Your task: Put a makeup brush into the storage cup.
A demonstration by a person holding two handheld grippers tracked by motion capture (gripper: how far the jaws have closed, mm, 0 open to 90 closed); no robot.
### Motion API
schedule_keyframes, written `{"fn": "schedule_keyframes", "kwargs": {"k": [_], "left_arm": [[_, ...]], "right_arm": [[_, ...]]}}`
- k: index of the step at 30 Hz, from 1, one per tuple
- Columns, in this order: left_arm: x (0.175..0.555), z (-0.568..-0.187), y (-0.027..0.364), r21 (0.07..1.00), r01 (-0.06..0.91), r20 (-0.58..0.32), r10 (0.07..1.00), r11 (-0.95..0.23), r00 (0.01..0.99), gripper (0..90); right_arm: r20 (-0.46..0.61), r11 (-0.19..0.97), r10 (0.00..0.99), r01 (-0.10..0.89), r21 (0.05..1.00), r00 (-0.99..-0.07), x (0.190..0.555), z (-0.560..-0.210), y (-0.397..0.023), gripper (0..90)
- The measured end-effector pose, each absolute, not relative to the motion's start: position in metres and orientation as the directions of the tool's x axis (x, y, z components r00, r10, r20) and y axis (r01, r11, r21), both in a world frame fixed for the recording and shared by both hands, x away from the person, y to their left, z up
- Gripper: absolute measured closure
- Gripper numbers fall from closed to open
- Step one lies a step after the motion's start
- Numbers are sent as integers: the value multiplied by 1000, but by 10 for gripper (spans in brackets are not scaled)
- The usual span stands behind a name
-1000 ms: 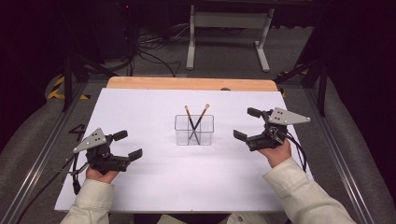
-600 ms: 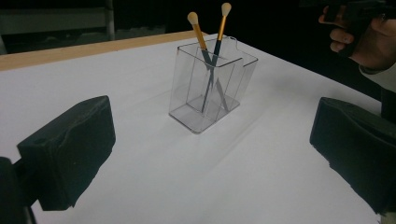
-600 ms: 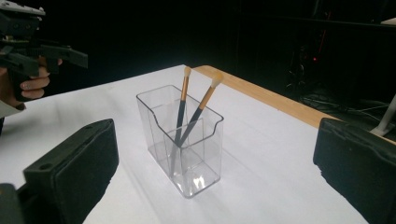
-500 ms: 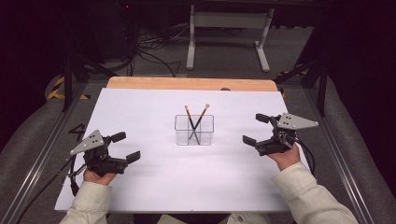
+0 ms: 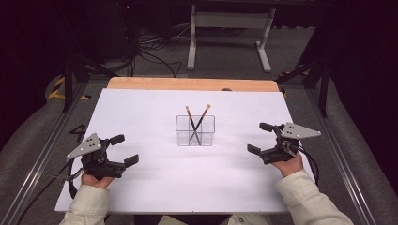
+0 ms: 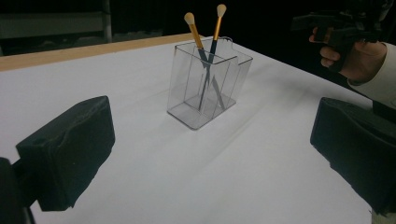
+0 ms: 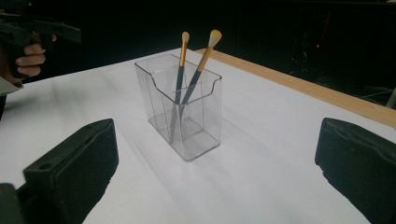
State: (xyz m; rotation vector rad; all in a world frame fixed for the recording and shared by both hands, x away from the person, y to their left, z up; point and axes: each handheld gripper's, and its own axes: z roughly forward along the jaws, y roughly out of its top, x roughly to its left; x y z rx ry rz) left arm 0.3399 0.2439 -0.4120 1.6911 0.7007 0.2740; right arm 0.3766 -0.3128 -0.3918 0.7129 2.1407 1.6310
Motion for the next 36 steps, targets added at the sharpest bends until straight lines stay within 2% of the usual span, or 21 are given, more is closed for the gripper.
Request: {"fn": "schedule_keyframes", "kwargs": {"k": [14,20,36], "left_arm": [[341,-419,249,950,304,-202,593,-76,780,5],[342,-422,251,948,309,-207,598,-72,774,5],[343,-424,252,949,309,-208,603,-67,770,5]], "right_arm": [[-21,197,616,128,972,-787,370,-413,-318,0],[20,159,654,163,974,-756,374,-425,-324,0],[34,132,656,159,979,-754,374,-430,-324,0]]}}
